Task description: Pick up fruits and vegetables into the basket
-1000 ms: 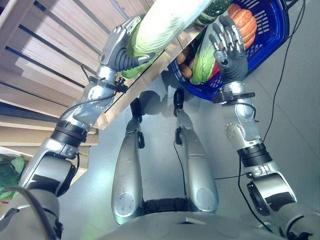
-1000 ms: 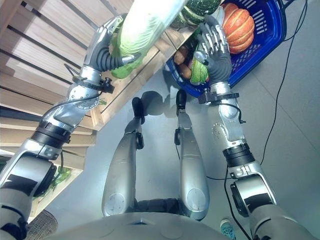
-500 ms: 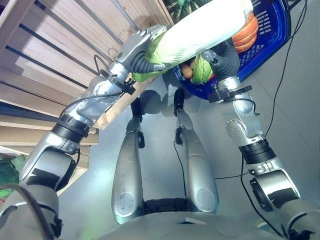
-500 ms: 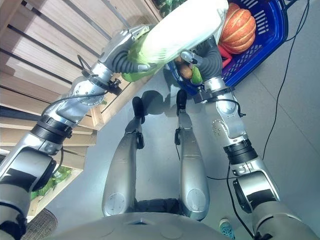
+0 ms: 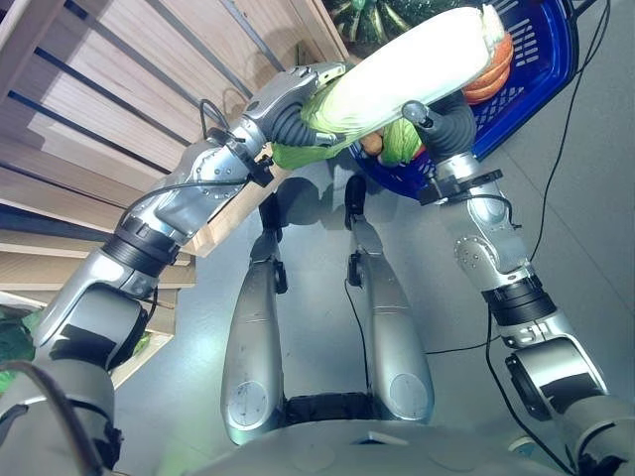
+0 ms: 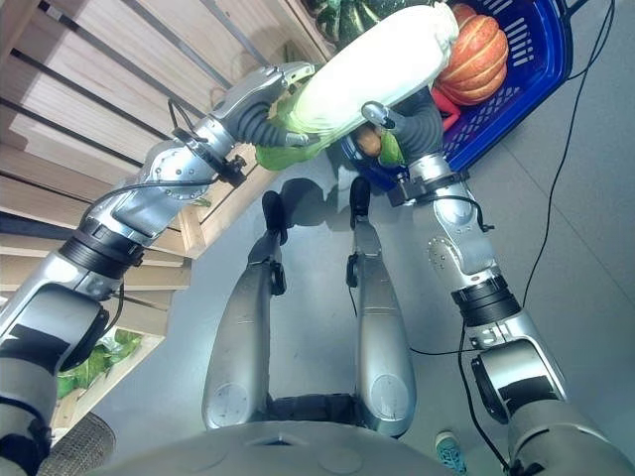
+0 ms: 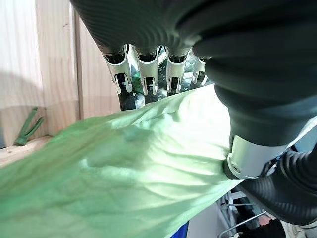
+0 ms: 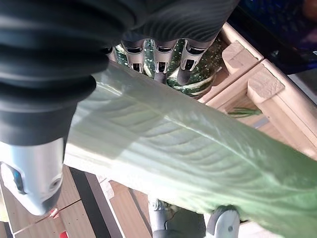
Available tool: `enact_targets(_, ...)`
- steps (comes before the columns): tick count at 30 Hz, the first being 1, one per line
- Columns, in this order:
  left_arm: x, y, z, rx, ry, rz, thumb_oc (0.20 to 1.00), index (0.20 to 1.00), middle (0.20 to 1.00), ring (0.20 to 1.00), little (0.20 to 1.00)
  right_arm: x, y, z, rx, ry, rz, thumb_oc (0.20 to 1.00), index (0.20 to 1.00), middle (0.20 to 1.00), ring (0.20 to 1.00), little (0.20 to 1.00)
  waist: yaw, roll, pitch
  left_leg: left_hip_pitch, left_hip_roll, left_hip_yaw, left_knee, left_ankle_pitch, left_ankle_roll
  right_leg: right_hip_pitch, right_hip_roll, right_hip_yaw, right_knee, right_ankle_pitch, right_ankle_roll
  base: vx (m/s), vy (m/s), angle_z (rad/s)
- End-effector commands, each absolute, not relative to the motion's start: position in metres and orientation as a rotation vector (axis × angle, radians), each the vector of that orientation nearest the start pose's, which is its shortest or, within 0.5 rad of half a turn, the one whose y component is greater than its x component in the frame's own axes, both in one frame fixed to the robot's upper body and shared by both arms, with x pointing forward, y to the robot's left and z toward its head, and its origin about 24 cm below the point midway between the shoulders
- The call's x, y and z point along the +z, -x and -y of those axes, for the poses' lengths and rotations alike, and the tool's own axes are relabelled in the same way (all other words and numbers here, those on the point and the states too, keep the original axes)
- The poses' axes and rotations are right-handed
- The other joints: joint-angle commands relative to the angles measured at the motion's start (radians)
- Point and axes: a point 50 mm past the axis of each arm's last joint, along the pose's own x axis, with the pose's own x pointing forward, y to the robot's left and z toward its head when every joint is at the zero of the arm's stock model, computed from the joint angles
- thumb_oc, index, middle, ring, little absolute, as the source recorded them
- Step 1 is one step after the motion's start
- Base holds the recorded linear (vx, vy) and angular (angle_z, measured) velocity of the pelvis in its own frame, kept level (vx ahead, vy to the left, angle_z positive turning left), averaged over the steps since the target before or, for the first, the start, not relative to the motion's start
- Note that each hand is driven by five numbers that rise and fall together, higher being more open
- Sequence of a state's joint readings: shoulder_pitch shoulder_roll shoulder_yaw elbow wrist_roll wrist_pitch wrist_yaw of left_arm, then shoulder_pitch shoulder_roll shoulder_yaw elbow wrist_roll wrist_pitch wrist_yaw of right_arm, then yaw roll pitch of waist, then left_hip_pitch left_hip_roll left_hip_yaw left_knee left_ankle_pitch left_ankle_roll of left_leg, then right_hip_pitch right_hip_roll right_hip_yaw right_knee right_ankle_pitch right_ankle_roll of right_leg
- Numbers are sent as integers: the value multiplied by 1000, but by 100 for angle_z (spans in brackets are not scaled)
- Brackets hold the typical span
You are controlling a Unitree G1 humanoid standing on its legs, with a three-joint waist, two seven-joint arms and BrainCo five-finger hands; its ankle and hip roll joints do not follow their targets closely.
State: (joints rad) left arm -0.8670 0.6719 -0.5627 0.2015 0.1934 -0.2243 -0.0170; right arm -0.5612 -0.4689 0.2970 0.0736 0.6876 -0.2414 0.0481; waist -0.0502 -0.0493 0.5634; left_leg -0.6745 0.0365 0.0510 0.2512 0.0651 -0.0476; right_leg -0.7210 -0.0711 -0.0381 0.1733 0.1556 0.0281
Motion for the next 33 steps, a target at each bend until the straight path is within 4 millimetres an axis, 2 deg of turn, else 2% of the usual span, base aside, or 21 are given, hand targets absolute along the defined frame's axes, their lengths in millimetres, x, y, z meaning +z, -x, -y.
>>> enact_targets(1, 224, -326, -87, -587, -1076, 758, 200, 200, 200, 200, 200, 232, -298, 113, 612, -166, 741, 200, 200, 200, 200, 200, 8, 11, -43, 6, -10, -17, -94, 19, -5, 25, 32, -71, 87, -112, 60, 0, 0, 0)
enact_targets(6, 220, -328, -86, -587, -1087, 736, 200, 200, 200, 200, 200, 232, -297, 112, 609, -182, 748, 200, 200, 200, 200, 200, 9, 10, -43, 8, -10, -16, -95, 19, -4, 27, 32, -71, 86, -112, 61, 0, 0, 0)
enact_targets(8, 219, -328, -87, -571, -1086, 733, 796, 796, 796, 796, 796, 232, -298, 112, 600, -191, 751, 200, 200, 200, 200, 200, 10, 9, -43, 12, -10, -16, -97, 18, -4, 31, 32, -71, 83, -111, 61, 0, 0, 0)
enact_targets(9, 218, -329, -88, -559, -1085, 731, 1000, 1000, 1000, 1000, 1000, 232, -298, 112, 594, -195, 752, 200, 200, 200, 200, 200, 11, 9, -43, 13, -10, -17, -98, 19, -5, 32, 32, -71, 82, -111, 61, 0, 0, 0)
enact_targets(22, 215, -337, -109, -370, -1001, 722, 1000, 1000, 1000, 1000, 1000, 228, -301, 119, 553, -244, 749, 200, 200, 200, 200, 200, 20, 9, -43, 23, -12, -22, -105, 20, -4, 43, 29, -75, 75, -108, 63, 0, 0, 0)
enact_targets(29, 214, -339, -130, -150, -736, 758, 1000, 1000, 1000, 1000, 1000, 228, -301, 129, 452, -276, 796, 200, 200, 200, 200, 200, 28, 7, -43, 18, -17, -30, -102, 20, -2, 40, 30, -74, 79, -111, 62, 0, 0, 0)
enact_targets(31, 214, -339, -131, -138, -718, 760, 1000, 1000, 1000, 1000, 1000, 228, -301, 129, 444, -279, 798, 200, 200, 200, 200, 200, 28, 7, -43, 19, -17, -30, -101, 20, -2, 41, 30, -74, 79, -111, 62, 0, 0, 0)
enact_targets(33, 211, -337, -139, -53, -641, 783, 1000, 1000, 1000, 1000, 1000, 227, -301, 137, 389, -307, 822, 200, 200, 200, 200, 200, 30, 5, -43, 20, -18, -33, -100, 18, -2, 41, 32, -74, 83, -113, 62, 0, 0, 0)
